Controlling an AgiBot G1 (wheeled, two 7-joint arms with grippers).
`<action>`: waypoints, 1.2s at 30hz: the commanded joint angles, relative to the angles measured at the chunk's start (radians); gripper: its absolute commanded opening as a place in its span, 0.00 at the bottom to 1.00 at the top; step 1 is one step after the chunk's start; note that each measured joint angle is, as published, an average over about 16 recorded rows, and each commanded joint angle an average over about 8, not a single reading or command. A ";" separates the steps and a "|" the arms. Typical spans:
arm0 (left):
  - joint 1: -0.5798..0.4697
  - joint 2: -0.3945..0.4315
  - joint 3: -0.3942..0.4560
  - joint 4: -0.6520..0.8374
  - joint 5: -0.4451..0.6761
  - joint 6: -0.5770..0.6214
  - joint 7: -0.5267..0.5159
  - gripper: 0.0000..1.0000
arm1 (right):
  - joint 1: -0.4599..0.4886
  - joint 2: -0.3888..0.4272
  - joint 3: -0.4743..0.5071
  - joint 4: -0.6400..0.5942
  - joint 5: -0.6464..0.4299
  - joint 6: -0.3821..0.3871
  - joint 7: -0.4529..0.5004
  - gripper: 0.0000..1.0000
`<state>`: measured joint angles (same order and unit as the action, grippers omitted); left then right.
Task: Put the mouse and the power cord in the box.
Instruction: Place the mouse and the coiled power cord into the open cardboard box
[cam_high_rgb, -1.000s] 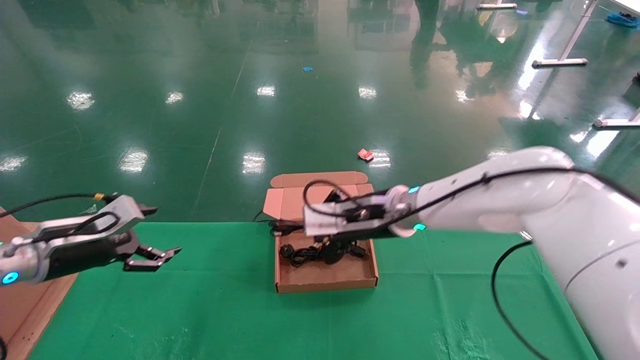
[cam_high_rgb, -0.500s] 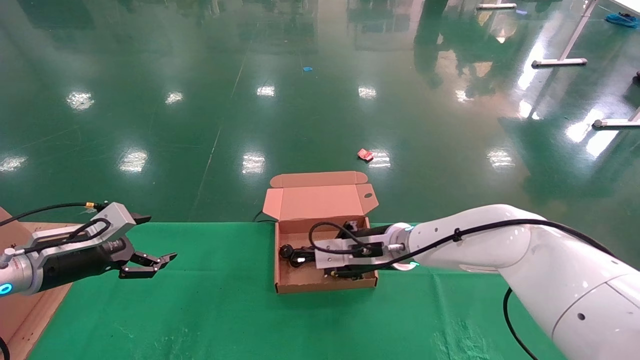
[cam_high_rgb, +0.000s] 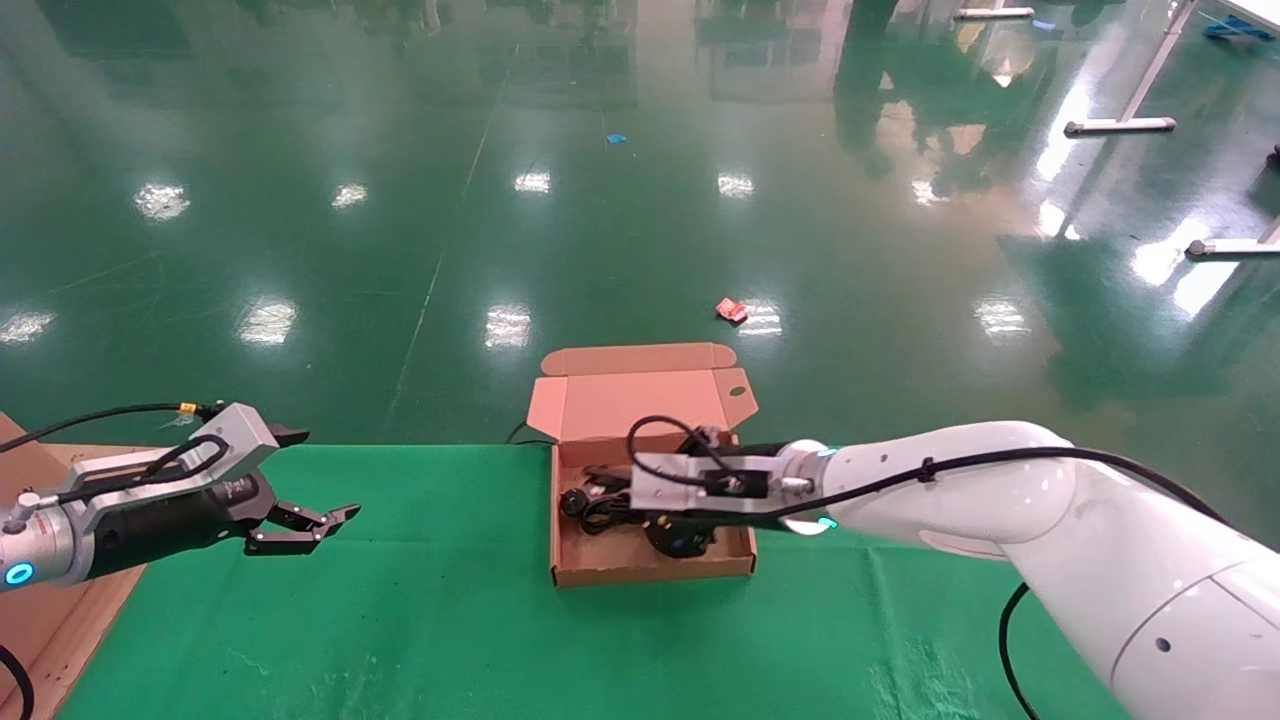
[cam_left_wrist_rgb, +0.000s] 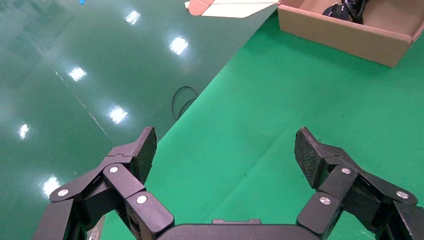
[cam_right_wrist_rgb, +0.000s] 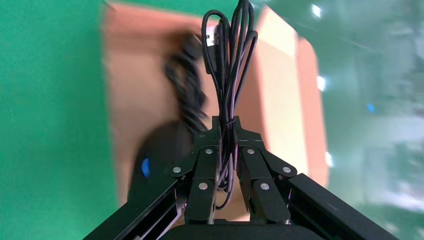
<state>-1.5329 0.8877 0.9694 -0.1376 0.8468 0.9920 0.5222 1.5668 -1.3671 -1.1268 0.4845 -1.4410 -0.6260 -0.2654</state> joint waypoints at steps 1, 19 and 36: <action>-0.003 0.003 -0.001 0.011 -0.001 0.005 0.006 1.00 | -0.006 -0.001 -0.004 -0.006 0.016 0.028 -0.011 0.79; -0.004 0.005 -0.002 0.014 -0.002 0.006 0.008 1.00 | -0.017 -0.003 -0.006 0.001 0.025 0.040 -0.013 1.00; 0.065 -0.037 -0.104 -0.161 -0.019 0.080 -0.100 1.00 | -0.090 0.121 0.134 0.129 0.133 -0.113 0.063 1.00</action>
<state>-1.4677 0.8504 0.8652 -0.2990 0.8282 1.0719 0.4217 1.4765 -1.2461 -0.9929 0.6142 -1.3081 -0.7388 -0.2020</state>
